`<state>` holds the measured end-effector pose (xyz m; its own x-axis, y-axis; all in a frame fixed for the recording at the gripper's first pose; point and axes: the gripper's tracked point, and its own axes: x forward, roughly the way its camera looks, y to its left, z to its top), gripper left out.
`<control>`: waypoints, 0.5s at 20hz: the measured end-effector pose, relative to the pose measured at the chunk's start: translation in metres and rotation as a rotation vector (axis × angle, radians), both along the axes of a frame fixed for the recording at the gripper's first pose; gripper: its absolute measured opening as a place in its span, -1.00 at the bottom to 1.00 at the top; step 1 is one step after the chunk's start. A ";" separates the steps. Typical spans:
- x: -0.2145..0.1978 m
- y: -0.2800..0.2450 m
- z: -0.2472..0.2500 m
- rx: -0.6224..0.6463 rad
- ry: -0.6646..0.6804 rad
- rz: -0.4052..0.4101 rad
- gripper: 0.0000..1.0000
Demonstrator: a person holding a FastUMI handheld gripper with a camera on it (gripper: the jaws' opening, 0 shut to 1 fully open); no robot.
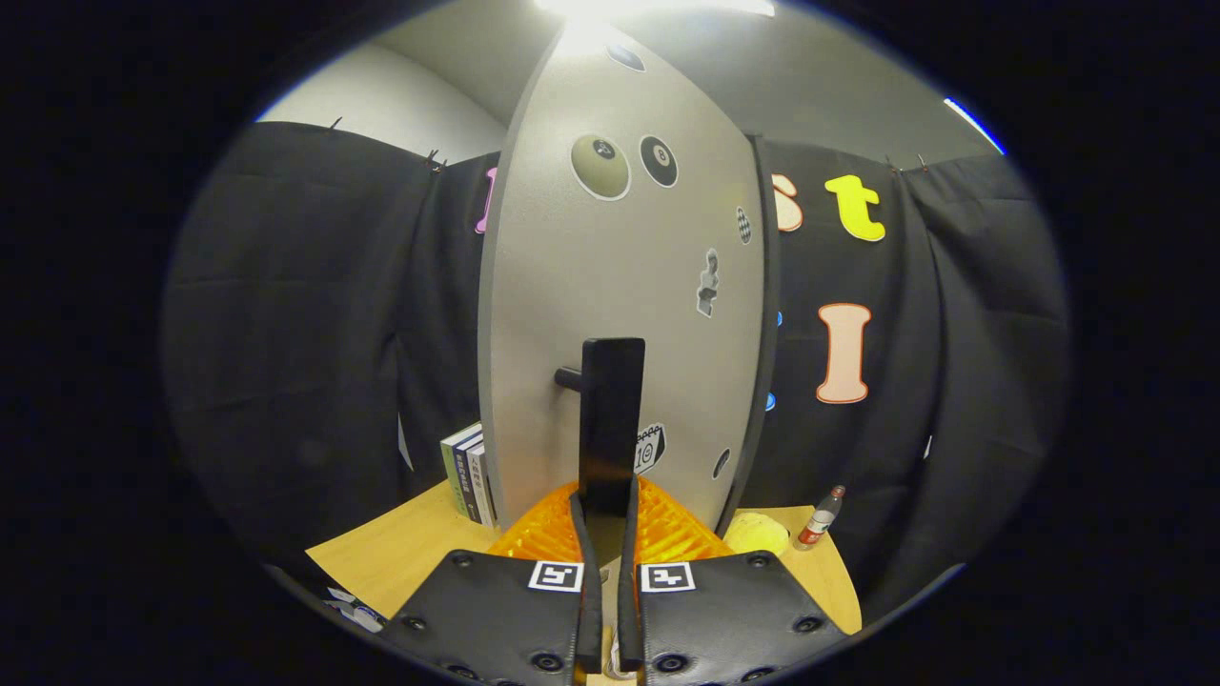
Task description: Open the shoe cabinet door, grab the shoes and put them into the shoe cabinet, then close the shoe cabinet door.
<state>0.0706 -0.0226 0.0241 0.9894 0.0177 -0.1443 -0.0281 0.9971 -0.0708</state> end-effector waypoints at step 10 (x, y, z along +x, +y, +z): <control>-0.004 -0.032 0.001 -0.035 -0.056 -0.030 -0.86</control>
<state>0.0668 -0.0550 0.0247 0.9960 -0.0160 -0.0884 0.0065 0.9943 -0.1063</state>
